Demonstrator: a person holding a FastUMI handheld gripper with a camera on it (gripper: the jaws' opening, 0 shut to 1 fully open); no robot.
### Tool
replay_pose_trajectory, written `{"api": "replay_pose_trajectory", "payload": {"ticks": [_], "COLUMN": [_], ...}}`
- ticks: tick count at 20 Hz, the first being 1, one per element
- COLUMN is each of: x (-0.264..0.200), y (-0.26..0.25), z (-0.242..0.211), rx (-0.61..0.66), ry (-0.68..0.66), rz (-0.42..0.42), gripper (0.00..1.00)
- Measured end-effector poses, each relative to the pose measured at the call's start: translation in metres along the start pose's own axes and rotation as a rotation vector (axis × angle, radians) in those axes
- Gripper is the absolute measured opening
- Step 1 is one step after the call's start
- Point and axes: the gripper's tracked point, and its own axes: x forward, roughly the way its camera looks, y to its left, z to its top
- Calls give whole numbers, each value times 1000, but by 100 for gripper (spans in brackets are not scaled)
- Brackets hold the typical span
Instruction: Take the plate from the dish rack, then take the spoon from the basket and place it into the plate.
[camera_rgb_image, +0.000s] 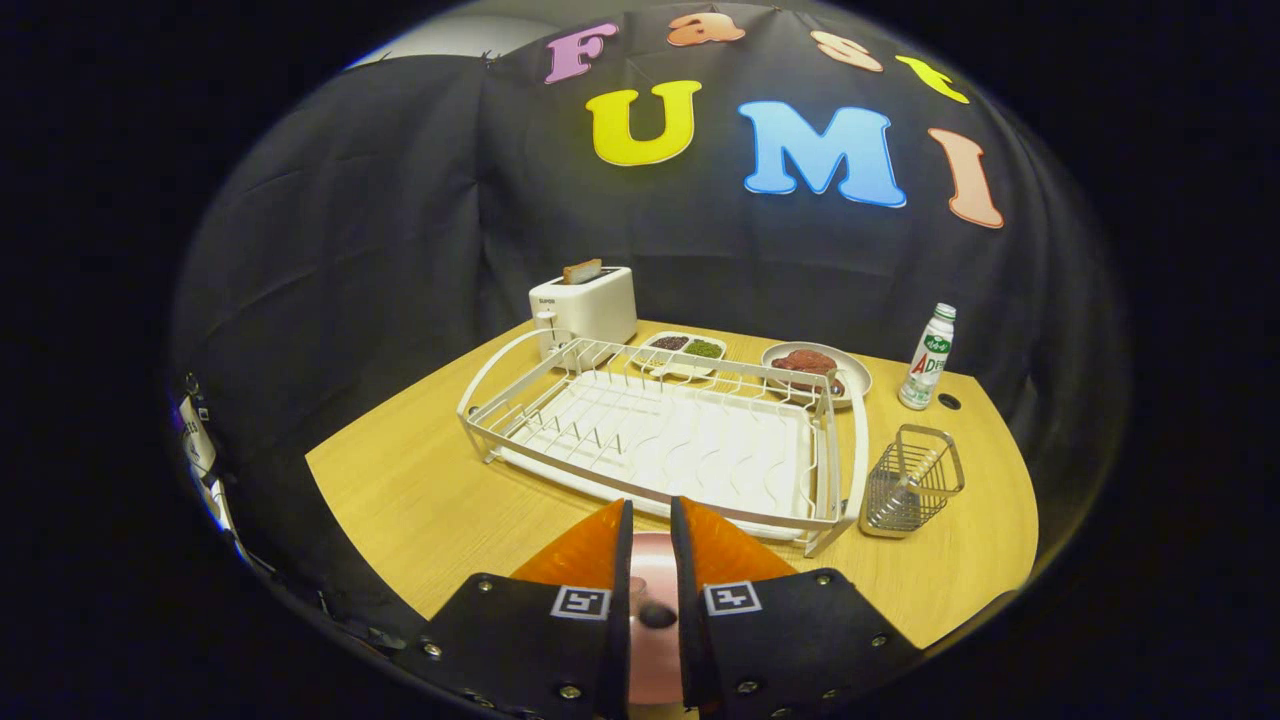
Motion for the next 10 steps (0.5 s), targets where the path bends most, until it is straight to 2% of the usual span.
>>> {"api": "replay_pose_trajectory", "payload": {"ticks": [4,10], "x": [-26,-79], "y": [-28,-89], "z": [36,100], "rx": [16,54], "ry": [-94,-272], "rz": [-53,-184], "gripper": [20,20]}}
